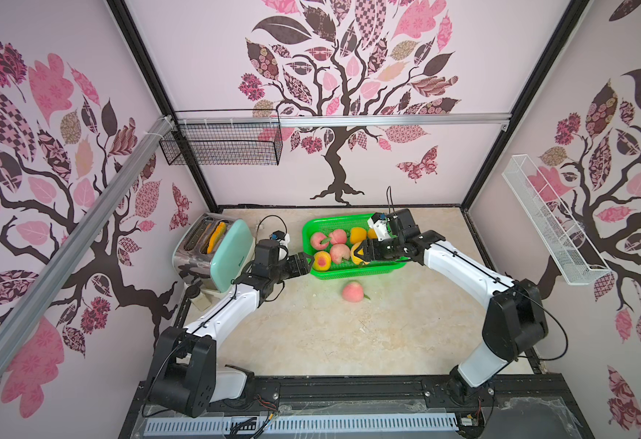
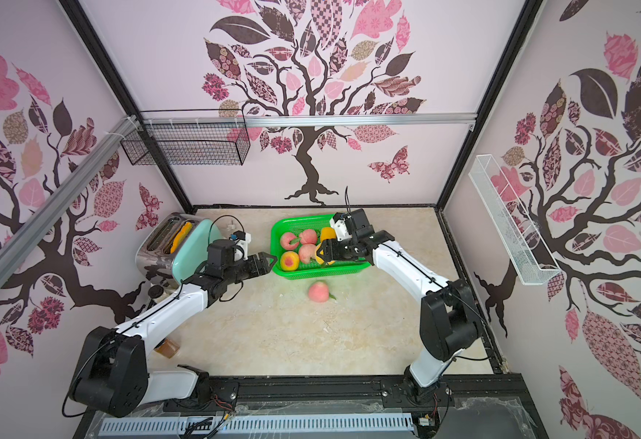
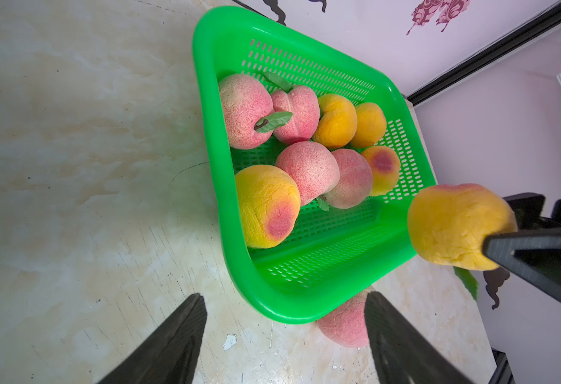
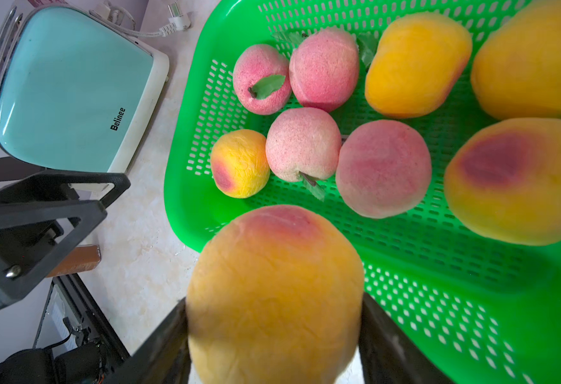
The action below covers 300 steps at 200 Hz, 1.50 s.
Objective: Put the peaches into the basket
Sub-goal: Place the peach in the basket.
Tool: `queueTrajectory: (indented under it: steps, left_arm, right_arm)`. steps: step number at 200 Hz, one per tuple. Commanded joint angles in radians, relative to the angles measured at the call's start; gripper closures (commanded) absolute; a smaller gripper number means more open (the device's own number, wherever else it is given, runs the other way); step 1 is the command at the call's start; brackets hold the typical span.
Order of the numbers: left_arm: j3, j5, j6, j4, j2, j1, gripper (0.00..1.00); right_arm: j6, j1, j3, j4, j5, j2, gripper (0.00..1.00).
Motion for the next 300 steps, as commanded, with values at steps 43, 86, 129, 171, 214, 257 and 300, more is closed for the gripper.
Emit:
queueTrajectory:
  steps: [43,86,129,171,214,257,300]
  left_arm:
    - [-0.022,-0.008,0.006,-0.007,-0.022,0.006,0.21]
    - [-0.022,-0.008,0.009,-0.014,-0.022,0.007,0.21]
    - [-0.027,-0.008,0.005,-0.005,-0.022,0.007,0.21]
    - [-0.041,-0.008,0.005,-0.003,-0.027,0.009,0.21]
    - [-0.033,-0.004,0.016,-0.014,-0.027,0.009,0.21]
    - [-0.039,-0.005,0.018,-0.016,-0.028,0.012,0.21]
    - [-0.034,-0.003,0.016,-0.013,-0.021,0.015,0.21]
  right_arm:
    - [0.003,0.004,0.127,-0.055,-0.053,0.119,0.37]
    - [-0.001,0.006,0.181,-0.064,-0.057,0.202,0.36]
    - [0.000,0.009,0.195,-0.057,-0.056,0.234,0.36]
    - [-0.023,0.045,0.248,-0.119,-0.029,0.284,0.36]
    - [-0.029,0.082,0.246,-0.137,0.039,0.313,0.36]
    - [-0.041,0.088,0.249,-0.156,0.081,0.375,0.36]
    - [-0.048,0.090,0.249,-0.160,0.102,0.411,0.35]
